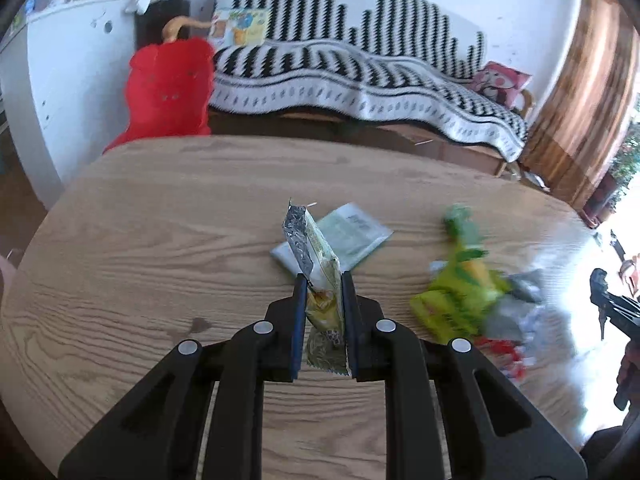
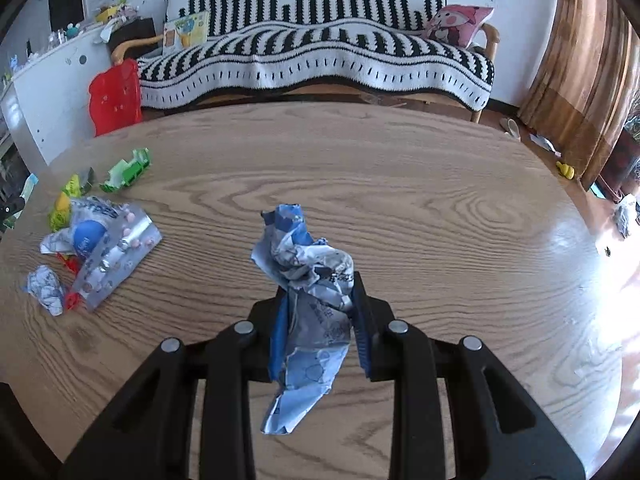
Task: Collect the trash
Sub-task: 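Carry the foil wrapper and blue wrapper to the black bin and open both tools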
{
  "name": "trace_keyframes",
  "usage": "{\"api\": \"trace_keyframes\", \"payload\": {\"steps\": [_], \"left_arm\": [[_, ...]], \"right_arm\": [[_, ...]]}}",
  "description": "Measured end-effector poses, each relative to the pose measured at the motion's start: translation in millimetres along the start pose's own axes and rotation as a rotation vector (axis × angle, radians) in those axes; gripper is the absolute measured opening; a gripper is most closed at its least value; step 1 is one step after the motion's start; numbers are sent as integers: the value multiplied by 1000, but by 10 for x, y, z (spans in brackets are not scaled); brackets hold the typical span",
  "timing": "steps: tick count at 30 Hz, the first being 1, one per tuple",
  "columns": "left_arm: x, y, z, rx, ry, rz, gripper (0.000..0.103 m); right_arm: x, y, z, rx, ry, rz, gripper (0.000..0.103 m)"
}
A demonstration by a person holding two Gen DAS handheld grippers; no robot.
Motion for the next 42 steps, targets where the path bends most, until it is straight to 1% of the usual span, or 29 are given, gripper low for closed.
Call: {"api": "trace_keyframes", "payload": {"steps": [3,5,6,7,8,9,11,13,14,15,16,17,18,19,21,22,23,24,25,27,28,29,30,31,32,34,35,38,42], "left_arm": [[-4,-229,351,42,18,53,16],[7,-431,689,82,51,102,16],[33,-531,878,101,72,126,16],[82,-653,1160,128,99,150,16],[126,-721,1388,155,125,159,16],[190,-788,1649,188,162,165,16],[377,-942,2323,269,286,165,16],[607,-1101,2987,344,420,151,16],[690,-1152,3201,376,456,143,16],[752,-1197,3406,410,482,132,16],[814,-1242,3594,449,504,116,16],[903,-1284,3886,506,529,85,16],[971,-1293,4036,534,542,65,16],[1075,-1301,4281,579,566,28,16],[1253,-1310,4621,644,591,-34,16],[1391,-1317,4817,695,602,-84,16],[1526,-1321,4970,730,615,-125,16],[1696,-1309,5123,757,642,-167,16],[1861,-1285,5243,768,676,-203,16],[2295,-1141,5475,774,749,-296,16],[2466,-1034,5515,767,767,-343,16],[2687,-883,5521,755,777,-409,16],[2854,-761,5507,748,772,-493,16],[2963,-688,5493,758,757,-571,16],[3025,-674,5505,774,765,-602,16],[3055,-723,5567,740,827,-543,16],[3058,-720,5602,729,840,-526,16],[3063,-648,5616,717,816,-549,16],[3033,-616,5632,727,784,-567,16]], "right_arm": [[-4,-199,-49,17,-24,44,28],[-1,-378,-70,1,-20,83,28],[-4,-442,-64,-6,-13,96,28],[-1,-535,-42,-18,4,116,28],[-5,-597,-18,-29,19,130,28],[-2,-689,19,-49,48,153,28],[-10,-876,113,-83,100,201,28],[25,-1178,279,-131,186,282,28],[81,-1328,376,-166,232,317,28],[185,-1505,513,-200,277,356,28],[300,-1628,629,-192,291,379,28],[500,-1756,812,-148,306,389,28],[644,-1832,947,-135,326,393,28],[825,-1916,1118,-126,359,395,28],[1267,-2061,1488,-99,430,386,28],[1489,-2116,1657,-95,464,378,28],[1705,-2153,1797,-98,499,366,28],[2003,-2170,1968,-93,550,334,28],[2217,-2148,2061,-94,581,302,28],[2731,-1987,2179,-103,650,196,28],[2964,-1877,2182,-111,677,149,28],[3147,-1766,2179,-125,701,109,28],[3336,-1658,2163,-155,741,79,28],[3439,-1591,2133,-187,774,77,28],[3498,-1554,2126,-206,801,83,28],[3494,-1485,2138,-202,813,84,28],[3478,-1473,2149,-199,808,84,28],[3357,-1439,2116,-194,786,89,28],[3363,-1413,2131,-195,790,88,28]]}}
Point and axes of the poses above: each gripper's, at about its wrist camera, not at the fingertips, and y roughly the way its jaws point, z to its right, x to its underside, the point moved 3 cm from there along y, roughly the way its jaws point, and after that the axes turned 2 degrees about y, right-handed, at the moved point
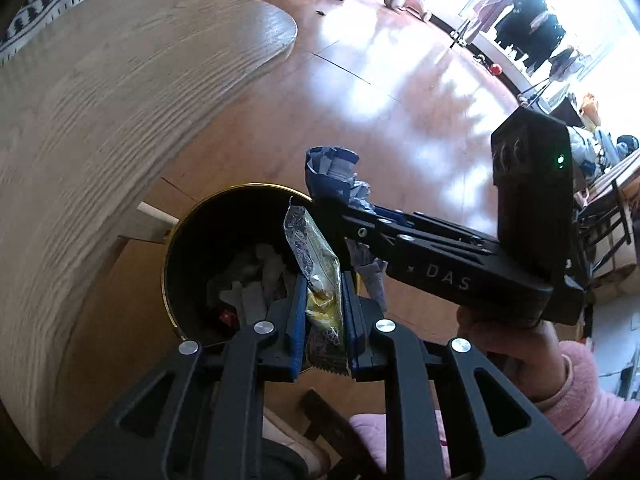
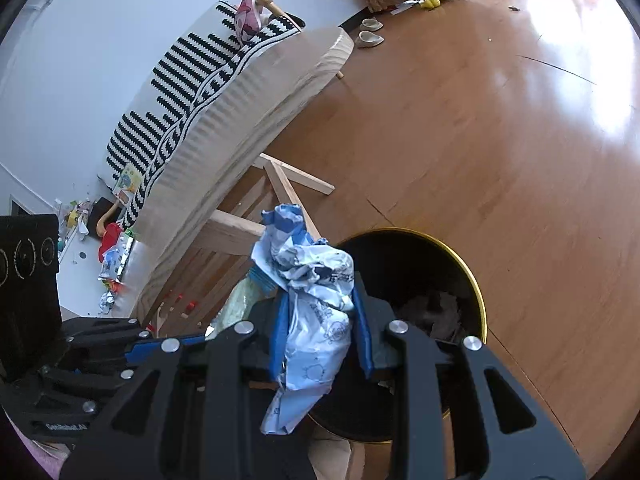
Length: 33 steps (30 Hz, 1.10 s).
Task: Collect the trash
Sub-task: 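Carry the foil wrapper and blue wrapper to the black bin and open both tools, then grasp the crumpled grey paper with the left tool while the right grasps the silver blister pack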
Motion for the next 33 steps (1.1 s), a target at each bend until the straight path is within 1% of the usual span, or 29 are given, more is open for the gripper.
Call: {"api": "trace_keyframes", "payload": {"steps": [3,4,5,6,7,8,10,11,12,13,14,15,16,19,20,22,23,25,26,27,28,29,31,33], "left_arm": [[-19,-11,5,12,-1,-2,18],[-17,3,1,4,-5,-8,37],[-42,34,10,-4,-11,-13,80],[-50,32,21,-18,-20,-9,97],[-48,-5,17,-33,-28,30,96],[-65,-41,34,-40,-26,46,96],[-81,-96,57,-39,-13,62,96],[-75,-122,56,-44,-11,75,96],[-76,-147,45,-46,-13,84,96],[-83,-235,35,-47,-19,112,96],[-102,-349,20,-45,-24,150,96],[-127,-521,11,-35,-28,209,96],[-181,-822,-29,-37,-31,310,96],[-215,-1538,-250,-97,-44,510,97],[-199,-1713,-358,-122,-46,543,97],[-95,-2047,-682,-221,-75,582,97],[10,-2207,-926,-291,-107,588,97],[265,-2439,-1385,-401,-173,581,97],[504,-2585,-1706,-473,-231,575,97],[643,-2655,-1884,-514,-272,577,97],[860,-2762,-2126,-569,-336,579,97],[1152,-2858,-2399,-618,-420,578,97],[1639,-3009,-2829,-661,-559,565,97],[1947,-3109,-3088,-673,-638,549,97]], "right_arm": [[-66,-21,60,-10,16,8,29],[-80,-20,69,-15,26,10,36],[-85,-61,109,-17,39,8,61],[-96,-77,141,-4,58,0,77],[-124,-84,152,-2,68,3,90],[-151,-106,163,-6,73,17,90],[-208,-174,207,42,84,51,91],[-221,-208,230,87,88,68,96],[-247,-243,261,177,89,82,97],[-265,-267,289,258,85,88,97],[-275,-287,298,318,76,95,97],[-271,-326,305,371,67,117,97],[-268,-355,298,405,61,139,97],[-254,-478,271,521,10,220,97],[-250,-489,238,542,-8,235,97],[-265,-487,132,541,-33,245,97],[-281,-468,74,523,-33,240,97],[-299,-439,-27,495,-25,232,97],[-320,-413,-101,478,-24,229,97],[-351,-361,-205,458,-30,221,97],[-366,-328,-297,444,-39,214,97],[-388,-286,-398,431,-54,206,97],[-440,-185,-682,408,-97,187,97],[-553,-75,-1039,368,-147,180,97]]}}
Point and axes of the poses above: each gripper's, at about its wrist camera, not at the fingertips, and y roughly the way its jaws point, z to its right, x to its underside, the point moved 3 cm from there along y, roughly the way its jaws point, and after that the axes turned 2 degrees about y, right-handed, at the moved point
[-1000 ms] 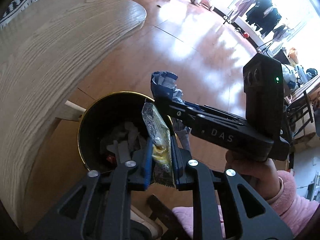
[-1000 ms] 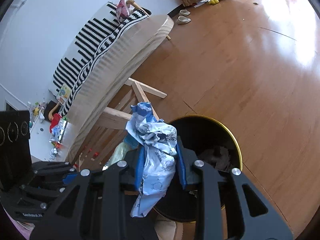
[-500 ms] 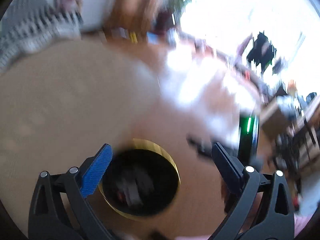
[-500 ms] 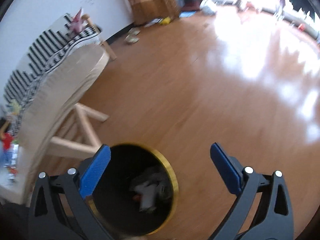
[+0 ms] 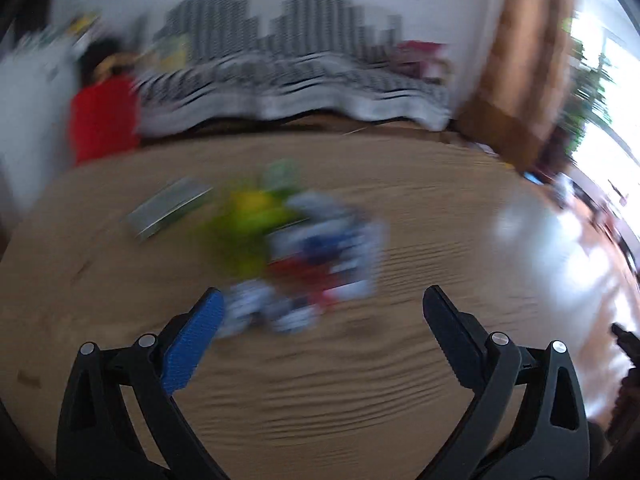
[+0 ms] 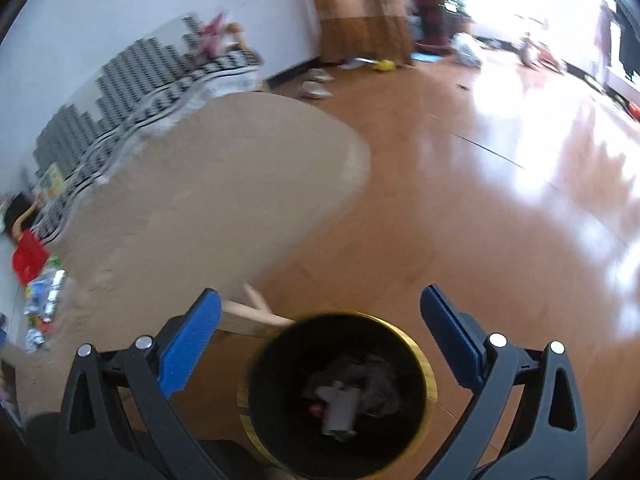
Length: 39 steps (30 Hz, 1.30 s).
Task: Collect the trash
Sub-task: 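Grasp the crumpled grey paper with the left tool while the right grasps the silver blister pack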
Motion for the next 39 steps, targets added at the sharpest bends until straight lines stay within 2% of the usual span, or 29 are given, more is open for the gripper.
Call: {"api": "trace_keyframes", "payload": {"steps": [1,3,5,7,9,11,15,18,20,24,27,30,33,34,35,36,37,39], "left_arm": [[30,14,-150,0,-25,-12,97],[53,69,-407,54,-43,-51,97],[55,140,-497,94,12,-80,97],[2,188,-566,89,42,-85,97],[13,245,-596,120,56,-93,97],[20,336,-647,112,75,-104,97],[31,454,-401,99,160,-117,97],[45,488,-307,111,215,-116,97],[34,534,-279,93,245,-120,97],[-8,550,-250,97,261,-124,97],[-8,586,-271,109,265,-140,97],[-3,607,-299,117,283,-150,97],[-15,641,-333,119,287,-150,96],[-13,660,-331,135,281,-156,92],[-8,681,-324,158,272,-163,72],[-6,700,-313,209,250,-175,63],[-12,710,-303,251,218,-184,49],[-23,699,-279,258,184,-184,42]], "right_arm": [[-86,-13,-194,-29,-18,8,97],[-250,-67,-726,-134,-57,21,97],[-338,-110,-1165,-216,-95,36,97],[-377,-119,-1793,-308,-181,42,97],[-306,-37,-2452,-392,-280,8,97],[-147,109,-3039,-440,-382,-36,97],[220,383,-3739,-488,-503,-162,97],[286,500,-4021,-478,-512,-186,97],[390,571,-4118,-475,-508,-214,97],[643,852,-4361,-493,-482,-317,96],[766,1003,-4439,-477,-502,-356,93],[773,1084,-4467,-462,-470,-350,85],[791,1149,-4521,-472,-481,-357,71],[797,1168,-4535,-475,-486,-359,64],[814,1191,-4562,-478,-495,-361,51],[847,1220,-4589,-482,-514,-367,43],[855,1254,-4601,-486,-522,-376,27],[880,1289,-4589,-504,-516,-398,21]]}}
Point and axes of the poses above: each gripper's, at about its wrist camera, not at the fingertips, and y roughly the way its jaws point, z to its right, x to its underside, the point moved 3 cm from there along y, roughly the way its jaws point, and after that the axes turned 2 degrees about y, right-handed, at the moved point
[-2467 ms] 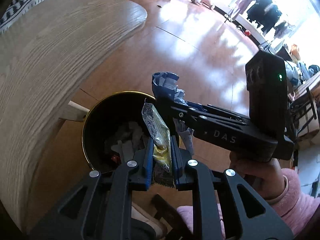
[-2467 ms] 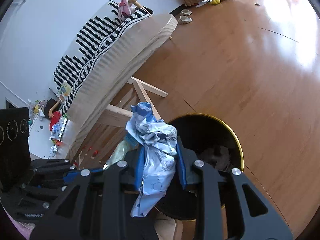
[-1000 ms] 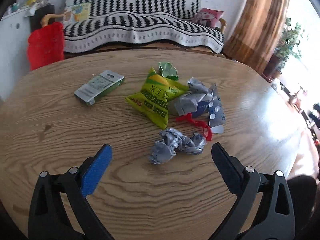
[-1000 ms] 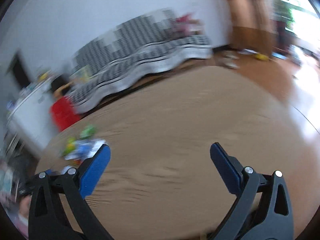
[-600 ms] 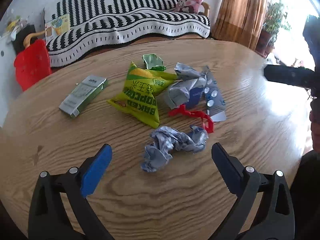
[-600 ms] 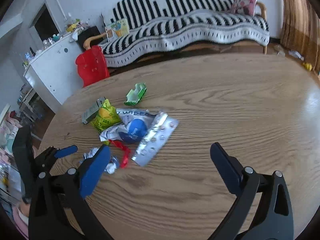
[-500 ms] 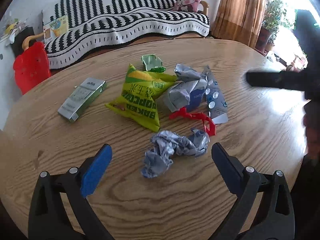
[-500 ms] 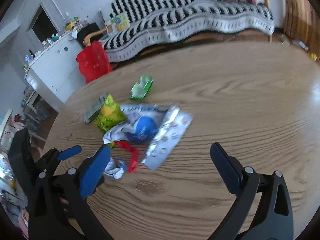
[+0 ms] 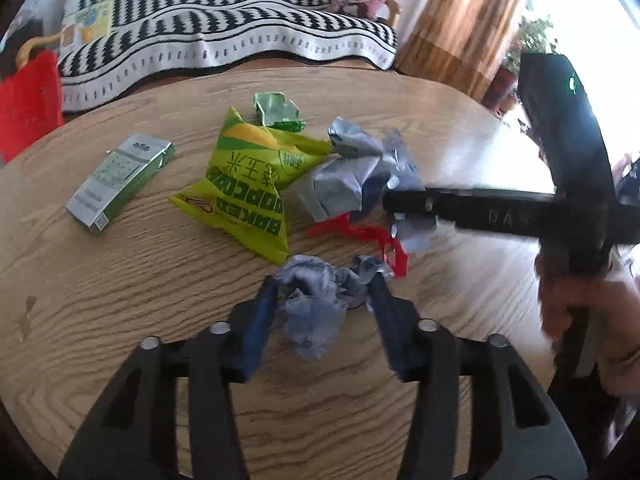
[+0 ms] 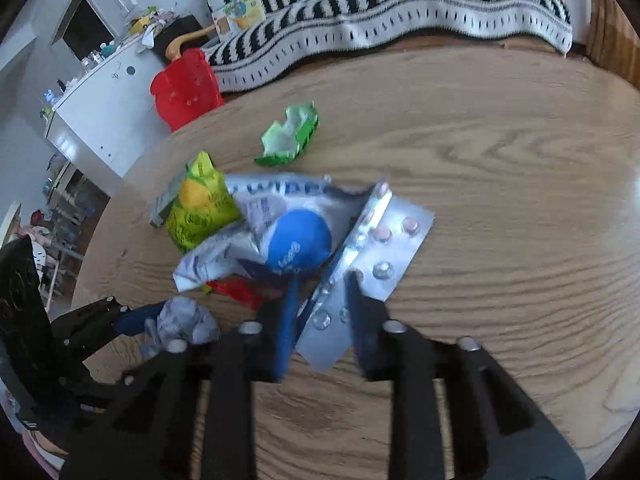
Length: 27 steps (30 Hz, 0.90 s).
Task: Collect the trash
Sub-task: 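Grasp the crumpled grey paper with the left tool while the right grasps the silver blister pack, then lift both items, carry them to the black bin and open both tools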
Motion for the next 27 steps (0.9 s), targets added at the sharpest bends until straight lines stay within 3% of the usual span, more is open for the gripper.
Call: {"api": "trace_keyframes", "payload": {"steps": [1,3,11,19,21,22,23,24,25,27], "left_arm": [[-9,-21,35,-7,4,6,33],[-11,-48,74,-27,-2,15,26],[0,-260,173,-80,-3,92,25],[-1,-359,45,-133,-51,118,25],[-23,-410,43,-131,-56,133,25],[-18,-442,51,-130,-57,142,26],[-13,-488,67,-129,-55,154,26],[-5,-523,79,-130,-53,161,26],[9,-562,88,-132,-51,169,26],[25,-582,74,-130,-54,170,26]], "right_arm": [[4,-6,5,-8,2,-5,13],[19,-64,10,-31,9,3,12],[-26,-344,58,-3,5,101,9],[-28,-391,189,-27,81,87,9],[-20,-359,194,-57,120,60,13],[-12,-336,179,-59,126,52,28],[-4,-313,169,-49,125,45,59],[3,-293,148,-29,115,44,72],[2,-294,126,-21,104,54,76],[-15,-291,39,11,44,74,69]]}}
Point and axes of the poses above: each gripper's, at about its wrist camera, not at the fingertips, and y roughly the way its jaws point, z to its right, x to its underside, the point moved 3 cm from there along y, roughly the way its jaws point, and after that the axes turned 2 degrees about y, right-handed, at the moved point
